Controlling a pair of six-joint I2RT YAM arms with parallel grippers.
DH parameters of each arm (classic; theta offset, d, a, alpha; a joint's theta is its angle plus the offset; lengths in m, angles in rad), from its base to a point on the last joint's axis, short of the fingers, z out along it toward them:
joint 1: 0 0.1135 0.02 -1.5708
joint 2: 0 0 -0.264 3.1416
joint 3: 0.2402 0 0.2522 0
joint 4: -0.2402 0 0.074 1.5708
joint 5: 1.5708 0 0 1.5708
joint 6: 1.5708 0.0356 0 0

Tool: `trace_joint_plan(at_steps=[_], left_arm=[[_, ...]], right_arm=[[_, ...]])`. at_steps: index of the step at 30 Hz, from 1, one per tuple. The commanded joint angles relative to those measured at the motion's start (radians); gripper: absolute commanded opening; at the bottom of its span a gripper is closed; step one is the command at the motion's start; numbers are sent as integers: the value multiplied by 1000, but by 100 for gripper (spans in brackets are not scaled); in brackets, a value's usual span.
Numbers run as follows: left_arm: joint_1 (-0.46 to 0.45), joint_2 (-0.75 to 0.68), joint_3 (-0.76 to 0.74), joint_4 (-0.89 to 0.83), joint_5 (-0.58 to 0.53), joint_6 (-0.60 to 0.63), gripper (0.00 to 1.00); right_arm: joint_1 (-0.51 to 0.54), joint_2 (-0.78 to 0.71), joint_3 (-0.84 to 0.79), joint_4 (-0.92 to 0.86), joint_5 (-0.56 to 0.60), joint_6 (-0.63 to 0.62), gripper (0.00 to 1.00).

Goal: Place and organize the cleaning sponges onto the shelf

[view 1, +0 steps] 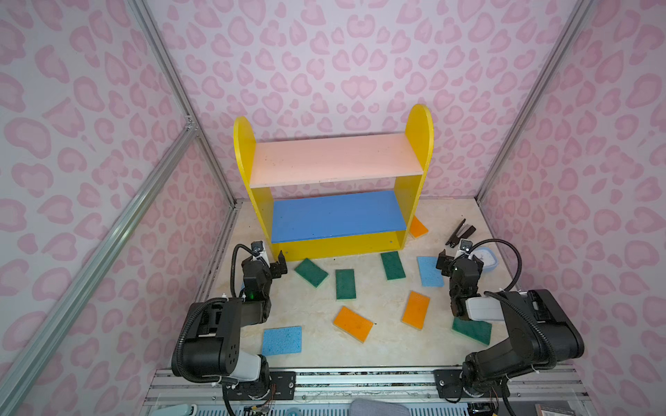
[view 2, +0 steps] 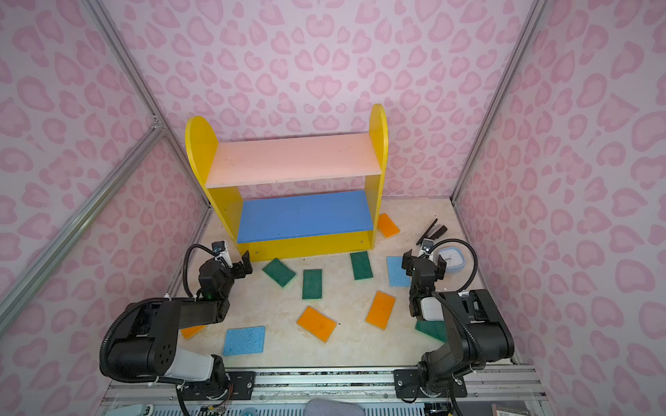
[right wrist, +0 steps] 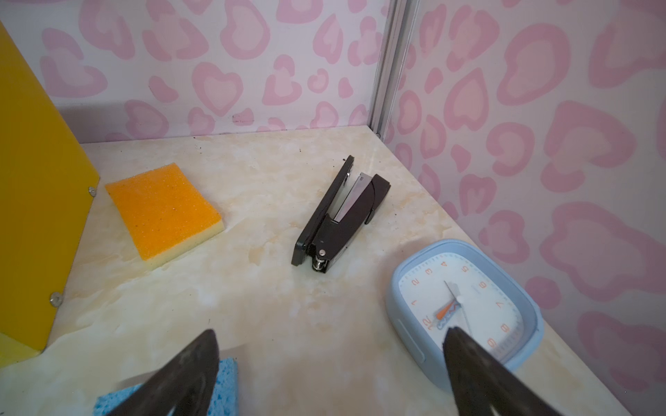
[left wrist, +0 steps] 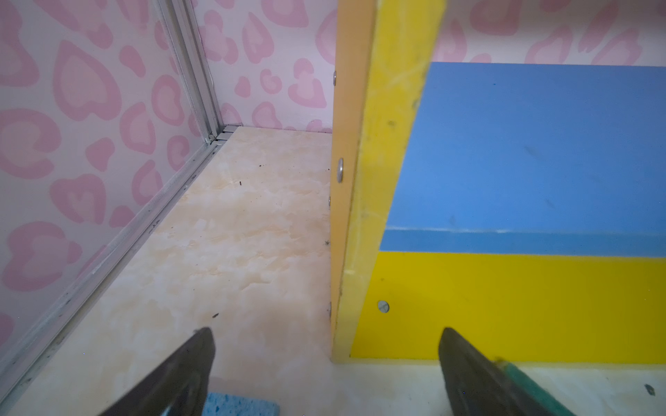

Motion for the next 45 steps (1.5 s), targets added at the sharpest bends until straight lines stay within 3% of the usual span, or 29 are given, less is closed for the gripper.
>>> trace_joint_plan(at_steps=[1, 40, 42, 45], left_arm=[[1, 1, 4, 22, 6, 8, 98], [5, -6, 4, 25, 13, 2, 98], [6, -46, 64, -108, -21, -8, 98], [4, -116, 126, -263, -40, -12, 98]], right_arm=[[1, 2, -2, 3, 5, 4, 98], [-21, -8, -4, 1, -32, 14, 98], [-16, -36, -18, -3, 44, 48, 98], [7, -36, -55, 80, 40, 6, 98]])
